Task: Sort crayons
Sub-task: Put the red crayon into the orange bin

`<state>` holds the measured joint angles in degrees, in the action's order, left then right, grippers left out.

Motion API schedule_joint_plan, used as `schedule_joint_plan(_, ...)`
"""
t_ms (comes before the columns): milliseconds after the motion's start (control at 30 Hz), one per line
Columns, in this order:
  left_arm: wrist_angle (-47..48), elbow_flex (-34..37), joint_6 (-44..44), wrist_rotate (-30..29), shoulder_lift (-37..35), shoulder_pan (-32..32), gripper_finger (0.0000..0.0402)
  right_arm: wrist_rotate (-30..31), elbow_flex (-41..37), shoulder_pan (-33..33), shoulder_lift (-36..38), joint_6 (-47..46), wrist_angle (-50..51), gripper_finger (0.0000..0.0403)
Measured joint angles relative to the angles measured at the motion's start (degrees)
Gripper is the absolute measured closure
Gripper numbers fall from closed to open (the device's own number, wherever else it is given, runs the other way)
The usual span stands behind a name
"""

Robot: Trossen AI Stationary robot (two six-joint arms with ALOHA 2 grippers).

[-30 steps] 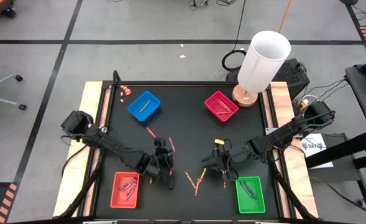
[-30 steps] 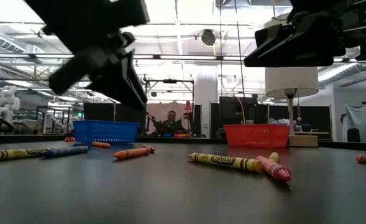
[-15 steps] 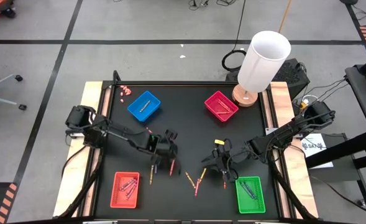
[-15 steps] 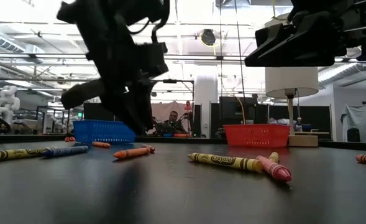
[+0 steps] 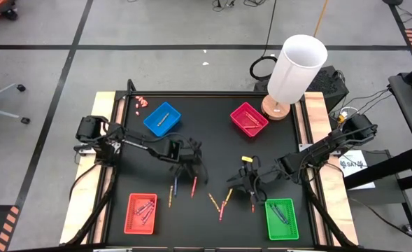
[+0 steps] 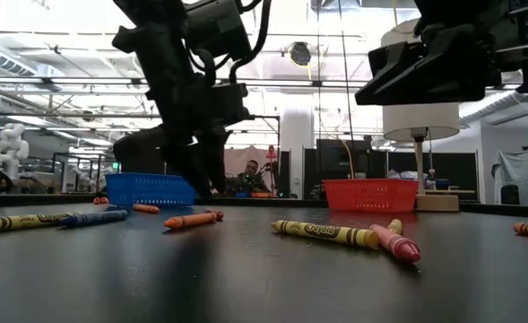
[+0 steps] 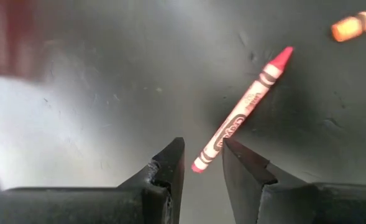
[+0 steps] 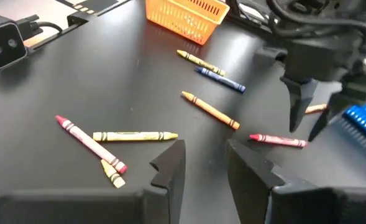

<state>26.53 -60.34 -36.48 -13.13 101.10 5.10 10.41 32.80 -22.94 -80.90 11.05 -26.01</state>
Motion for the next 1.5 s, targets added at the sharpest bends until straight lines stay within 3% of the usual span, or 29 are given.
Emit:
schedule_joint_plan(300,-0.2,-0.1,-7.5,3.7,1.3,-0.1,0.0301,0.0,0.0,0.0,0.0,-2.4,1.0,0.0303)
schedule_joint_plan(700,-0.1,-0.3,-7.3,4.8,5.1,-1.9,0.0315,0.0,0.0,0.0,0.0,-1.9,1.0,0.0303)
schedule_joint_plan(1033,1.0,-0.2,0.1,6.9,5.2,-2.0,0.0394,0.0,0.0,0.0,0.0,-1.9,1.0,0.0303)
schedule_joint_plan(1167,1.2,-0.2,4.3,7.2,5.3,-2.0,0.0390,0.0,0.0,0.0,0.0,-1.9,1.0,0.0303)
schedule_joint_plan(1500,0.9,-0.1,4.8,4.6,5.3,-0.1,0.0387,0.0,0.0,0.0,0.0,-1.8,1.0,0.0303)
